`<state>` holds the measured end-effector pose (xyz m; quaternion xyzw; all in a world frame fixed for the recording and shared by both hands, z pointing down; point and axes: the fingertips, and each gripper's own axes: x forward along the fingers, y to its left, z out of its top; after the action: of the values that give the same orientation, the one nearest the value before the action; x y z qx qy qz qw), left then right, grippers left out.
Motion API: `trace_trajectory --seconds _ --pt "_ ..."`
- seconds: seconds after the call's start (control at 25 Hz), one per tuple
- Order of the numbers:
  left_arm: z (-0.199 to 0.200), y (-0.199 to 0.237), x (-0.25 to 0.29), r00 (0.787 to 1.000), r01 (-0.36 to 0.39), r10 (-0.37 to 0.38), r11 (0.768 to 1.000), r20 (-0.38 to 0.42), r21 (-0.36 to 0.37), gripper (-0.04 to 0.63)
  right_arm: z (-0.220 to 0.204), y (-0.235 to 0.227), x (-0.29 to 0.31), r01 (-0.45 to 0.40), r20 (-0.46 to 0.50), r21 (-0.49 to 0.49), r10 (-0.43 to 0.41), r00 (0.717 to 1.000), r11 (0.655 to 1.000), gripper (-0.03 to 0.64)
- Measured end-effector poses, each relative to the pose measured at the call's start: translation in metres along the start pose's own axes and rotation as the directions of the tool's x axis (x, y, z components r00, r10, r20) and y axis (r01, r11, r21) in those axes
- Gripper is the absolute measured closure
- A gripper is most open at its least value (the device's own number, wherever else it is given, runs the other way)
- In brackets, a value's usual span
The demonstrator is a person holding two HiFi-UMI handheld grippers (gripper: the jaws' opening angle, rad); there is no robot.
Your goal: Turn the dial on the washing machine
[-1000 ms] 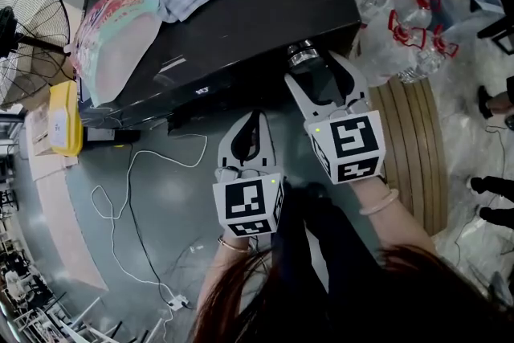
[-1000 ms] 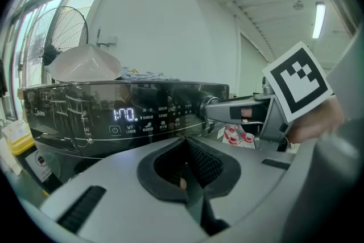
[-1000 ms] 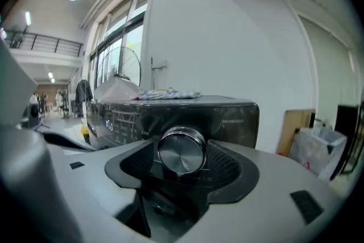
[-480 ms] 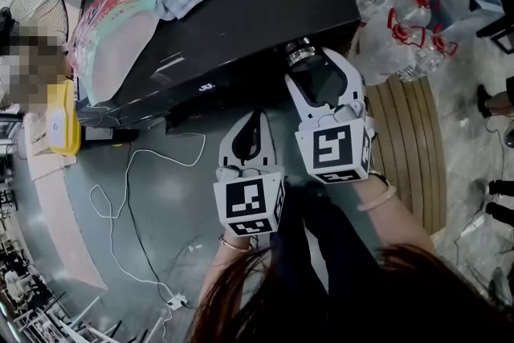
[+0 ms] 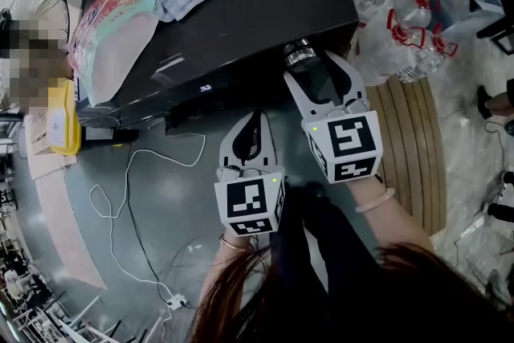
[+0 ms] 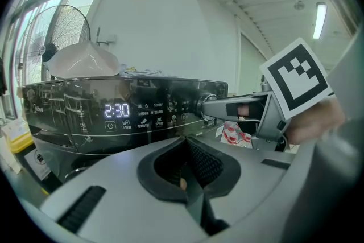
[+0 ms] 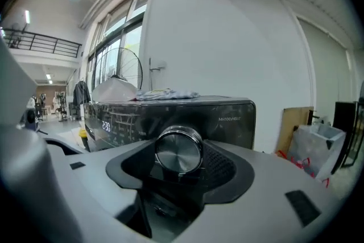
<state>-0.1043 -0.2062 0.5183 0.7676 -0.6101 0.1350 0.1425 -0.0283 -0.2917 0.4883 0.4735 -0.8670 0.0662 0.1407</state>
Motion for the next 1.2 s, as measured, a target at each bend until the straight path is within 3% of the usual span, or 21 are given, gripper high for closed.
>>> trace_trajectory --seconds 0.76,1.2 --pt "0.007 -0.002 -0.011 0.999 -0.031 0.031 1.000 0.012 0.002 0.581 0.001 0.000 -0.010 -0.029 0.000 0.030 0.029 1.000 0.999 0.331" --pt "0.014 -0.003 -0.027 0.998 -0.057 0.057 0.998 0.022 0.004 0.581 0.010 0.007 -0.026 -0.052 0.015 -0.014 0.053 0.999 0.999 0.412"
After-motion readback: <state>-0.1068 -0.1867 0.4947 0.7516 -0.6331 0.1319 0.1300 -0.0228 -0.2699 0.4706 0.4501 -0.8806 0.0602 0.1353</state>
